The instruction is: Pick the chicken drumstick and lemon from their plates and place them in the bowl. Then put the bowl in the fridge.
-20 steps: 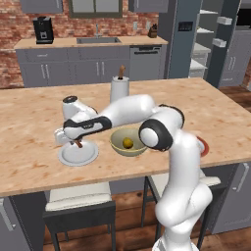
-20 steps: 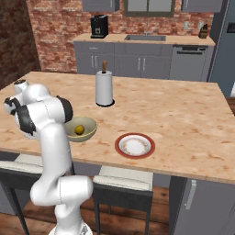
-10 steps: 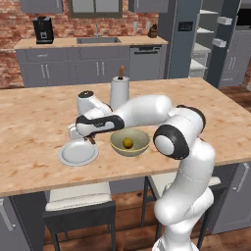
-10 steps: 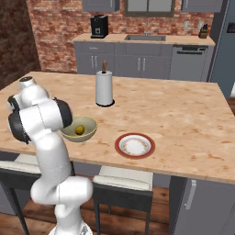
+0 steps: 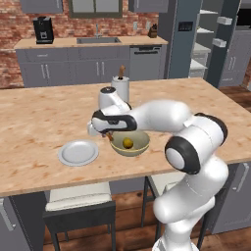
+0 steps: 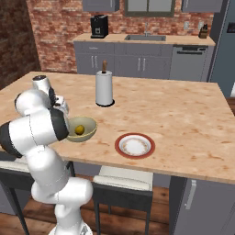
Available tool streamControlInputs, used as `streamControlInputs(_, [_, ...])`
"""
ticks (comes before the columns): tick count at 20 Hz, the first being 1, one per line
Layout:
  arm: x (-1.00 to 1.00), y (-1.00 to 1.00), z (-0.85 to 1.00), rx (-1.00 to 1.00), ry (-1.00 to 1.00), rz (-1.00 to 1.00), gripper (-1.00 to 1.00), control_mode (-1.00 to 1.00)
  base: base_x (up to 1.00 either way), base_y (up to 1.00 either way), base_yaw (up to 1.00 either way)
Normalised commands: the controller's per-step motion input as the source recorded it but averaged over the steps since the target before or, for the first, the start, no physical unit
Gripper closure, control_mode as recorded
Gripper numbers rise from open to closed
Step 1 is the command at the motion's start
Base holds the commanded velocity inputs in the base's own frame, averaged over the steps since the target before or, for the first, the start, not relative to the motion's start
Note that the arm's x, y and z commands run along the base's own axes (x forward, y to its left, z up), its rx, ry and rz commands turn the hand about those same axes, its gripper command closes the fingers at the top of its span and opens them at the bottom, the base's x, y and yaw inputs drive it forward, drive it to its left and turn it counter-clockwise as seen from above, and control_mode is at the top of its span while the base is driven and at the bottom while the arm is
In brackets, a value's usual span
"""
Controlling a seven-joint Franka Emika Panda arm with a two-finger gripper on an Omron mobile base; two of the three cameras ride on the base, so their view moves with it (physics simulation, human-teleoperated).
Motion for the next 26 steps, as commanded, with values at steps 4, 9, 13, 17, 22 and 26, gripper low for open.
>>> streamControlInputs(4, [-0.05,-0.84,0.01,0.02,0.0,0.0,1.0,-1.0,0.0,0.0,0.0])
streamControlInputs(9, [0.02,-0.74,0.0,0.03,0.0,0.0,1.0,-1.0,0.0,0.0,0.0])
streamControlInputs(13, [0.12,-0.59,-0.08,0.01,0.0,-0.05,1.0,-1.0,0.0,0.0,0.0])
streamControlInputs(17, [0.1,-0.4,-0.22,-0.01,0.0,-0.09,1.0,-1.0,0.0,0.0,0.0])
streamControlInputs(22, [0.18,-0.17,-0.4,-0.03,-0.01,-0.16,1.0,-1.0,0.0,0.0,0.0])
streamControlInputs(26, [0.29,-0.09,-0.33,0.0,0.0,-0.18,1.0,-1.0,0.0,0.0,0.0])
